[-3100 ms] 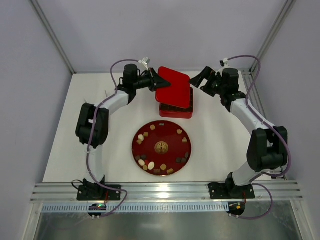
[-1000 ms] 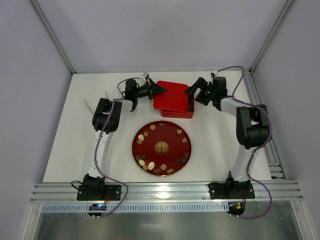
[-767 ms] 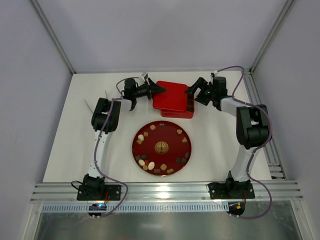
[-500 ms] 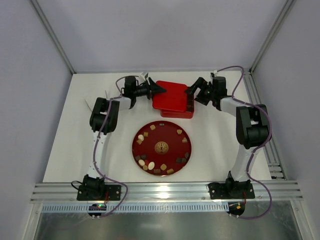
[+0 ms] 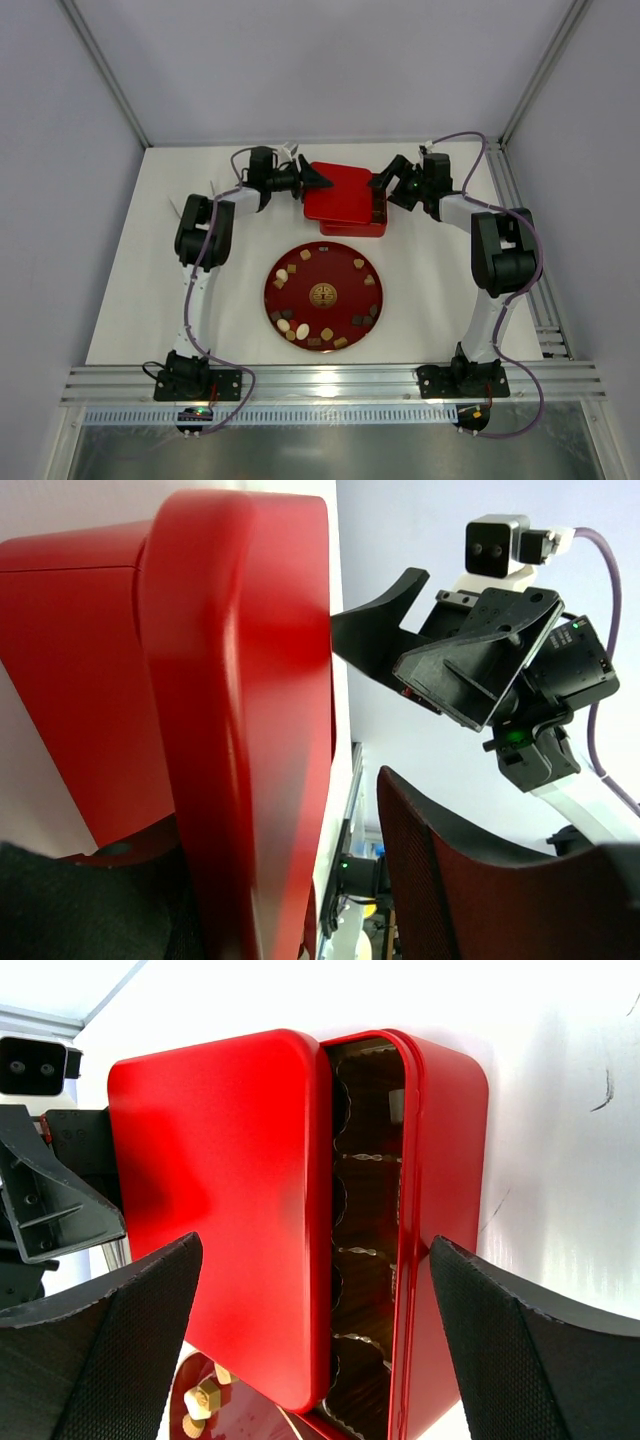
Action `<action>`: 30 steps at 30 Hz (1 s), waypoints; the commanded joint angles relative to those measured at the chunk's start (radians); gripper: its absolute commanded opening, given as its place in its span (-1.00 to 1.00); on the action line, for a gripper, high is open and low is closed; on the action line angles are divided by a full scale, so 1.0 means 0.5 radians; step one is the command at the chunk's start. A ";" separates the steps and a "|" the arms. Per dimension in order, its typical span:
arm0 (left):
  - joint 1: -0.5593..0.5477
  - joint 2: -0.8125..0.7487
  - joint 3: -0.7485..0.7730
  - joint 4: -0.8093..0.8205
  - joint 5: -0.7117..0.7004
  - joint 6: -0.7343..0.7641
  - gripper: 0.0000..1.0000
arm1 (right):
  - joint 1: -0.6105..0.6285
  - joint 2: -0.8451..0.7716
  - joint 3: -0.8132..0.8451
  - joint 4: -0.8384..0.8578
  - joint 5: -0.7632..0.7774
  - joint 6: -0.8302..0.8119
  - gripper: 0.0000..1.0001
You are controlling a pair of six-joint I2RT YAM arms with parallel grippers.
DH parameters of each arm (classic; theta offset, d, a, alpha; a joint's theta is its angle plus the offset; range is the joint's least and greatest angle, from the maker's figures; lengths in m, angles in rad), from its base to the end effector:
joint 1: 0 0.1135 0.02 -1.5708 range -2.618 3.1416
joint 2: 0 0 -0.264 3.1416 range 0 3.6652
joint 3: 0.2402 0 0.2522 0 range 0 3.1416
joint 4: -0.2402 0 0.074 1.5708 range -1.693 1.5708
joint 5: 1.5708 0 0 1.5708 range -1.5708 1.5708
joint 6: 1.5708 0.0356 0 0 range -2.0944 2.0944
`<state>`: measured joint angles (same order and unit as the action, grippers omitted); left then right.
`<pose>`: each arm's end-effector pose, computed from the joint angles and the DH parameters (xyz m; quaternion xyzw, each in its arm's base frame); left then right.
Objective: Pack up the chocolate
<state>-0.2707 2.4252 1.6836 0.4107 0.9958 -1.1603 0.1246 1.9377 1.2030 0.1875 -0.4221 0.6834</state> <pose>0.5013 -0.1701 0.1353 -0.0572 0.7649 -0.6282 0.1303 0.4225 0.0676 0.1848 0.1365 0.8478 0.3562 0.3685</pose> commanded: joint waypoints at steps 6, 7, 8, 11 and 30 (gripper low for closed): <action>0.017 -0.098 -0.017 -0.312 -0.013 0.219 0.14 | 0.018 0.024 0.064 0.125 -0.018 -0.005 0.86; 0.020 -0.104 -0.014 -0.342 -0.016 0.228 0.15 | 0.018 0.030 0.061 0.125 -0.018 0.001 0.85; 0.020 -0.110 -0.014 -0.352 -0.013 0.243 0.15 | 0.018 0.030 0.061 0.128 -0.021 0.005 0.84; 0.023 -0.123 -0.020 -0.425 -0.031 0.295 0.18 | 0.015 0.039 0.052 0.137 -0.015 0.017 0.81; 0.069 -0.230 -0.045 -0.622 -0.031 0.428 0.29 | 0.015 0.095 0.024 0.193 -0.012 0.090 0.59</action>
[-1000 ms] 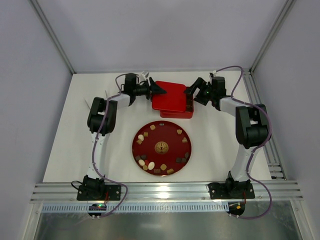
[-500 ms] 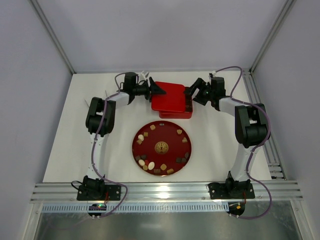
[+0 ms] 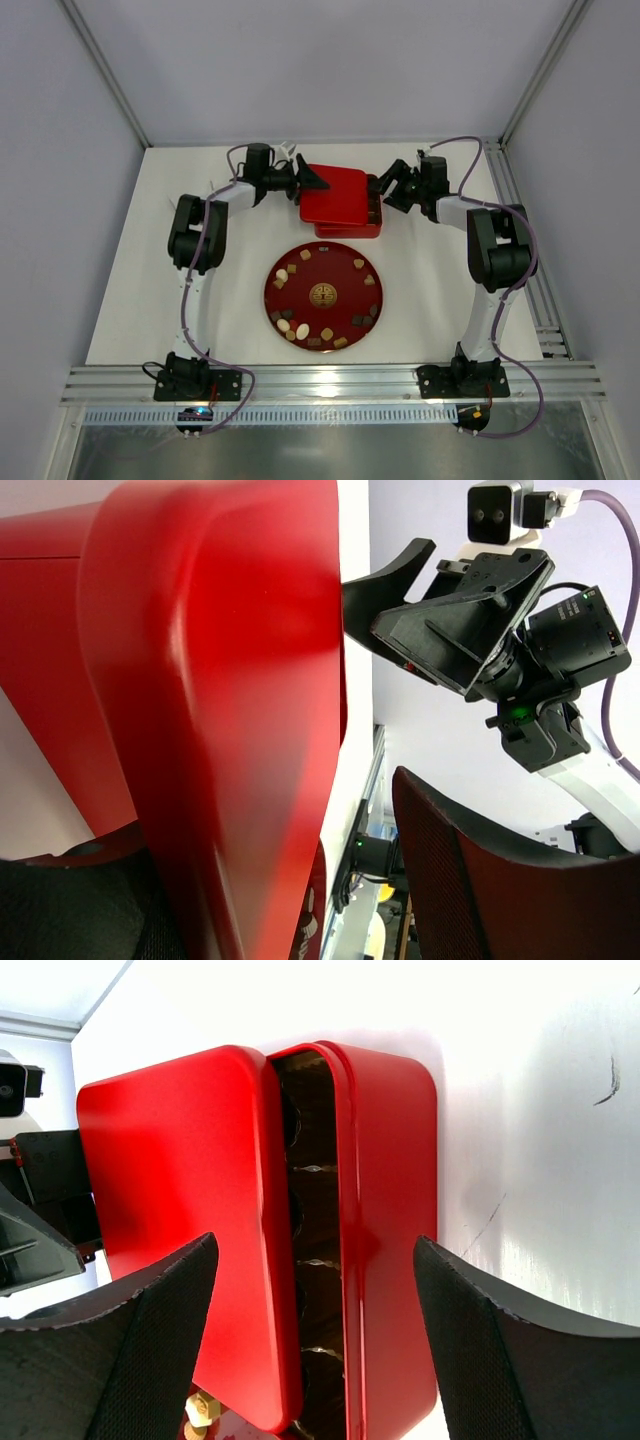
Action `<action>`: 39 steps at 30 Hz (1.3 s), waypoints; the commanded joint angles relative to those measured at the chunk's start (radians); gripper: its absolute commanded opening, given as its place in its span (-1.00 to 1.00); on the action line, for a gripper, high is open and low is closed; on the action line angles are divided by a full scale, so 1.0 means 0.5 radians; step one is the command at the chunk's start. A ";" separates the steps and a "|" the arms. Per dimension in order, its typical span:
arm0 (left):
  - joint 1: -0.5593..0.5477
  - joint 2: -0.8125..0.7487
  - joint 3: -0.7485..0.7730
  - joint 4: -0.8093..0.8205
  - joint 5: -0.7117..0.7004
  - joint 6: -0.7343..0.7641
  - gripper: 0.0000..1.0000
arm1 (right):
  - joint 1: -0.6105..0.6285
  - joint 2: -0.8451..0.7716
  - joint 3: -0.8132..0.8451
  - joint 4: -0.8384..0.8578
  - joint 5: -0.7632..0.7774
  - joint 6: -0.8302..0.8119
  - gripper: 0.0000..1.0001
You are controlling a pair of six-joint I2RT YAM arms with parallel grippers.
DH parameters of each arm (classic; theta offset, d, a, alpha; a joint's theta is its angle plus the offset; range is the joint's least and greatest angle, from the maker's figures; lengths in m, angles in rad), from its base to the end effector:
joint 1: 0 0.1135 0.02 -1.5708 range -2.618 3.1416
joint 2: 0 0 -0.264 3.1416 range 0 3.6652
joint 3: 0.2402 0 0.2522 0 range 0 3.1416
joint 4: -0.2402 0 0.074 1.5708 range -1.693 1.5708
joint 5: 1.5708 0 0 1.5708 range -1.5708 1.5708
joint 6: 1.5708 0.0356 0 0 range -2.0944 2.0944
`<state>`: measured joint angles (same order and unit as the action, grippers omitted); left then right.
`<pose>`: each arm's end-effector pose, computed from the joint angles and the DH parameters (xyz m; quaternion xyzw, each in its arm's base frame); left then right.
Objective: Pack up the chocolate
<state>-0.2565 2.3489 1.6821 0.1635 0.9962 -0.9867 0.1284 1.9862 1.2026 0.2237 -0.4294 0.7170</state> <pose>0.4922 -0.1600 0.1522 -0.0430 0.7932 -0.5946 0.1238 0.4271 0.0701 0.1682 0.1493 0.8480 0.3641 0.3550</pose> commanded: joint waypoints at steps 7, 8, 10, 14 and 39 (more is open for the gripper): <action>0.053 -0.099 -0.085 -0.131 -0.026 0.084 0.28 | 0.010 0.016 0.009 0.105 0.039 0.036 0.36; 0.056 -0.096 -0.085 -0.131 -0.029 0.084 0.29 | 0.010 0.025 0.012 0.099 0.043 0.033 0.31; 0.056 -0.096 -0.085 -0.134 -0.026 0.080 0.29 | 0.007 0.034 0.018 0.077 0.049 0.029 0.20; 0.056 -0.096 -0.085 -0.143 -0.029 0.080 0.29 | 0.010 0.050 0.028 0.050 0.067 -0.004 0.13; 0.093 -0.197 -0.029 -0.499 -0.081 0.274 0.48 | 0.007 0.090 0.034 -0.003 0.107 -0.032 -0.23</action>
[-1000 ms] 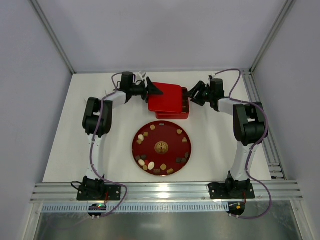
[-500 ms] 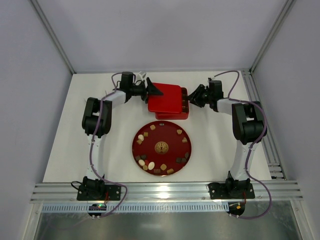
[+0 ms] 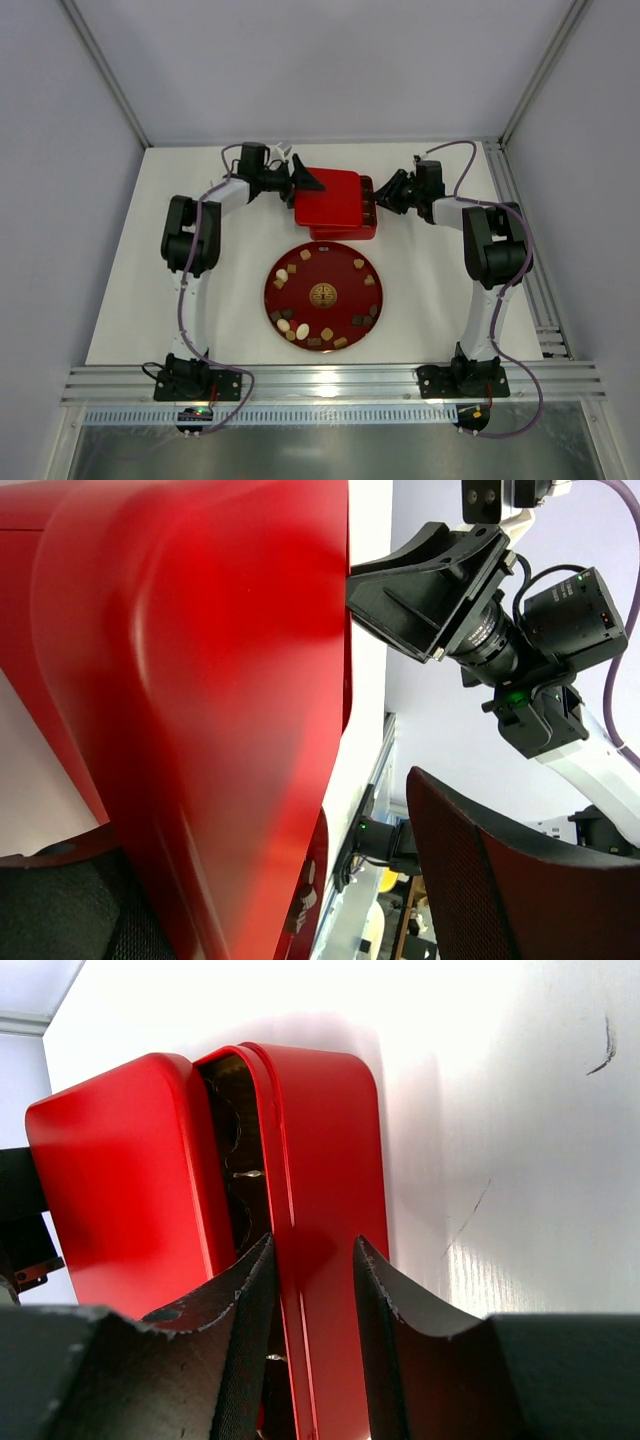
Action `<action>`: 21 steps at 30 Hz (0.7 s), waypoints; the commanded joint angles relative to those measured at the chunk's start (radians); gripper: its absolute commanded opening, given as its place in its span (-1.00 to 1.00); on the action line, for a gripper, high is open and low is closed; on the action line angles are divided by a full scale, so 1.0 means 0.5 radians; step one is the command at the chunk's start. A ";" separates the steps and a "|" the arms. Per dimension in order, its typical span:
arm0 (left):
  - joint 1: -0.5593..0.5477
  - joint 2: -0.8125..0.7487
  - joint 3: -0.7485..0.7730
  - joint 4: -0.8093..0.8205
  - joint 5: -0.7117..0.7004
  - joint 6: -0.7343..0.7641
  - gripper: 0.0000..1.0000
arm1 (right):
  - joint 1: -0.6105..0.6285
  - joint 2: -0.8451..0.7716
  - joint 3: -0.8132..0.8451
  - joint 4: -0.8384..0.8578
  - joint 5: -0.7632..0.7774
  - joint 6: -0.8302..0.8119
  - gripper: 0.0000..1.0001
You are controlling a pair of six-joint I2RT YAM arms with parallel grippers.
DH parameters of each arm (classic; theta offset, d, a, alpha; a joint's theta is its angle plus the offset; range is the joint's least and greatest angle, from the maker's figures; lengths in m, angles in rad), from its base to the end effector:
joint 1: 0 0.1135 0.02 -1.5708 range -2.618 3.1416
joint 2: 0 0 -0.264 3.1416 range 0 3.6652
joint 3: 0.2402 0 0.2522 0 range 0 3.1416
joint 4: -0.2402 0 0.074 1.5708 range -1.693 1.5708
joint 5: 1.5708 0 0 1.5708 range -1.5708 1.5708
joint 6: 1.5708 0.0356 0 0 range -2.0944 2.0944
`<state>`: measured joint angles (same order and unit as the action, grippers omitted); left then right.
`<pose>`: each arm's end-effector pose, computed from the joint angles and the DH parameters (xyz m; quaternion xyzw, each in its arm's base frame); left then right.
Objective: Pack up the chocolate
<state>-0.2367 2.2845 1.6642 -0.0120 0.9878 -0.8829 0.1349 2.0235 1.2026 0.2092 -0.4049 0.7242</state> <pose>0.4815 -0.1467 0.1642 -0.0461 0.8127 -0.5697 0.1129 0.4279 0.0722 0.1513 0.1636 0.8586 0.3504 0.3366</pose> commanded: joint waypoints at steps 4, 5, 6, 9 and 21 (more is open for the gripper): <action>0.081 -0.093 -0.006 -0.169 -0.058 0.075 0.47 | -0.006 0.018 0.028 0.023 0.070 -0.046 -0.25; 0.087 -0.096 -0.003 -0.187 -0.058 0.081 0.46 | -0.003 0.018 0.031 0.020 0.070 -0.043 -0.25; 0.090 -0.102 -0.009 -0.197 -0.061 0.088 0.46 | -0.006 0.018 0.028 0.020 0.070 -0.043 -0.25; 0.102 -0.102 -0.003 -0.249 -0.058 0.121 0.46 | -0.003 0.018 0.025 0.020 0.067 -0.040 -0.28; 0.118 -0.081 0.065 -0.504 -0.132 0.275 0.43 | -0.003 0.021 0.025 0.033 0.058 -0.034 -0.31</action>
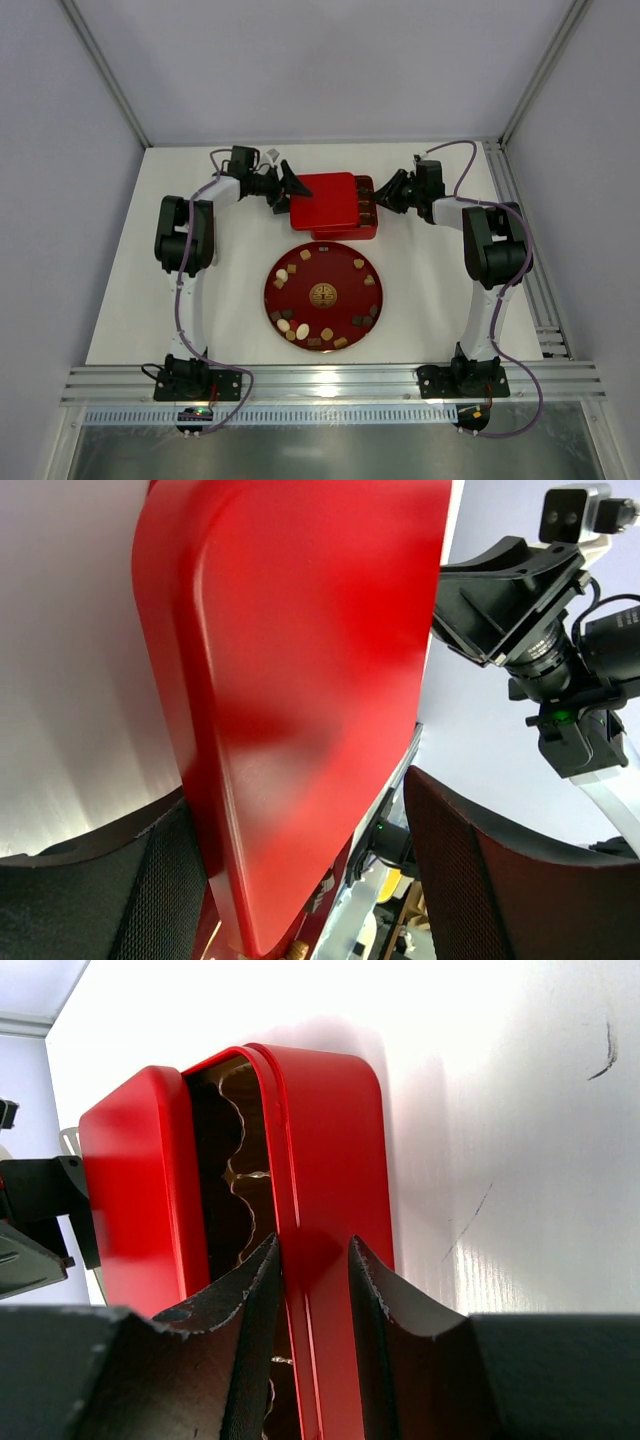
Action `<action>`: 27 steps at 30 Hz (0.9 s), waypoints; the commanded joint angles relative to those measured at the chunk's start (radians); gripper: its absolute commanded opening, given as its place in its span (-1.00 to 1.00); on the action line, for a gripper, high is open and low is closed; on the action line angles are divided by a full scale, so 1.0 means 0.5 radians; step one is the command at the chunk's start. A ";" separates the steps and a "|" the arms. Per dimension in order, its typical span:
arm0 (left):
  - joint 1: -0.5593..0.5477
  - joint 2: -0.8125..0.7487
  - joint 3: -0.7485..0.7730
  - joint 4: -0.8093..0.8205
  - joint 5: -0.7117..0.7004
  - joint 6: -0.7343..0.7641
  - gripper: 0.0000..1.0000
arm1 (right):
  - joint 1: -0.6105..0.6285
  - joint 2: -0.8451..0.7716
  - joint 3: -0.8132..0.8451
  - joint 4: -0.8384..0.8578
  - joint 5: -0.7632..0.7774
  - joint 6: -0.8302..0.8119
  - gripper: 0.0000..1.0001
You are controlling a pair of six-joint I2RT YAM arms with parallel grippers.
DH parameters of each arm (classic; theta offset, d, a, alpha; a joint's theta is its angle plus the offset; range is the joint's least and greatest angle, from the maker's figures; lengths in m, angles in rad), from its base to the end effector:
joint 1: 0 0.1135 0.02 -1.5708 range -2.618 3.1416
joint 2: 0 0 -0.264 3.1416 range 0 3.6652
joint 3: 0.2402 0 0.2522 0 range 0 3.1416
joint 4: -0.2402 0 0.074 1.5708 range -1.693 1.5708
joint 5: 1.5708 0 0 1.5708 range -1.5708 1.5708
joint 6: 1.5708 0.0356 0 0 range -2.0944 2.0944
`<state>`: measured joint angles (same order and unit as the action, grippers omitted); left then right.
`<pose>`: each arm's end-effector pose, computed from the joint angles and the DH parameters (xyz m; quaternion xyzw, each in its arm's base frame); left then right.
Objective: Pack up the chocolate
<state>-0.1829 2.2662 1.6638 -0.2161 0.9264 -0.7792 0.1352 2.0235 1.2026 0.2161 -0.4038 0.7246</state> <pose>0.4768 -0.1171 0.1572 -0.0875 0.8436 -0.5205 0.0990 0.4283 0.0724 0.1519 0.1629 0.8573 0.3511 0.3396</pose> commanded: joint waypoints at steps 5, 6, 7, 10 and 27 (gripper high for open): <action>0.007 -0.019 0.118 -0.145 -0.027 0.080 0.41 | -0.004 0.027 0.025 0.034 0.038 -0.026 -0.31; 0.004 -0.013 0.124 -0.151 -0.027 0.083 0.41 | -0.004 0.030 0.025 0.037 0.038 -0.023 -0.31; 0.004 -0.010 0.133 -0.157 -0.027 0.086 0.41 | -0.001 0.030 0.025 0.037 0.038 -0.023 -0.31; -0.018 0.020 0.194 -0.212 -0.040 0.116 0.40 | 0.000 0.030 0.025 0.043 0.028 -0.023 -0.31; -0.097 0.100 0.299 -0.384 -0.257 0.162 0.36 | 0.012 0.030 0.028 0.056 0.007 -0.023 -0.32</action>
<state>-0.2230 2.3318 1.8145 -0.3916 0.8364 -0.7132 0.1356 2.0235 1.2026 0.2192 -0.4084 0.7254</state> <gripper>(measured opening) 0.681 0.344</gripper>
